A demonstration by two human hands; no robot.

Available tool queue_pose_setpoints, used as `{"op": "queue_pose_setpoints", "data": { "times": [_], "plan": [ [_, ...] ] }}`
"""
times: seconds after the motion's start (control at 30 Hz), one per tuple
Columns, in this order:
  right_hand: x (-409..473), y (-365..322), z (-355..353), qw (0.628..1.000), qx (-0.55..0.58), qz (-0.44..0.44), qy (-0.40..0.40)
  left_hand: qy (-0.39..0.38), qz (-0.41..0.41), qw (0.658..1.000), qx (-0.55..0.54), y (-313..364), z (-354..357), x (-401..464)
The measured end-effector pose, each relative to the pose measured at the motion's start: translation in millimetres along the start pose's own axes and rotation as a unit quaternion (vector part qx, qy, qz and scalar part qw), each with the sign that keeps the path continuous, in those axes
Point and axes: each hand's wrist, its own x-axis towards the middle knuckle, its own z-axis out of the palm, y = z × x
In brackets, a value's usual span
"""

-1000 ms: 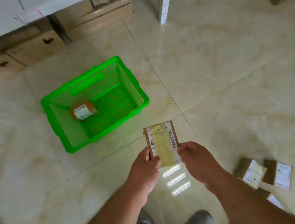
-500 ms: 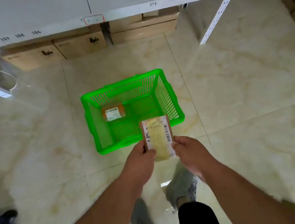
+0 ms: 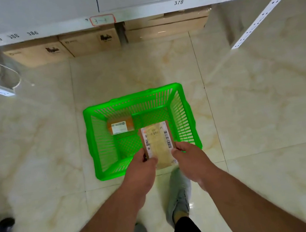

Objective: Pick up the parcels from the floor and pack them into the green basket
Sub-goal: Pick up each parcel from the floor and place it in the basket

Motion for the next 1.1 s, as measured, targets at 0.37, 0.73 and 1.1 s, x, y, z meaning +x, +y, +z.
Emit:
{"op": "queue_pose_setpoints", "data": {
  "times": [0.37,0.73,1.1],
  "plan": [
    [142,13,7,0.99,-0.137,-0.013,-0.039,0.014,-0.057,0.994,-0.095,-11,15,124],
    [278,25,59,0.897,-0.428,-0.106,-0.043,0.004,-0.146,0.935,-0.323,-67,18,244],
    [351,3,92,0.798,-0.582,-0.15,-0.04,-0.041,-0.168,0.886,-0.431,-66,21,307]
  ]
}}
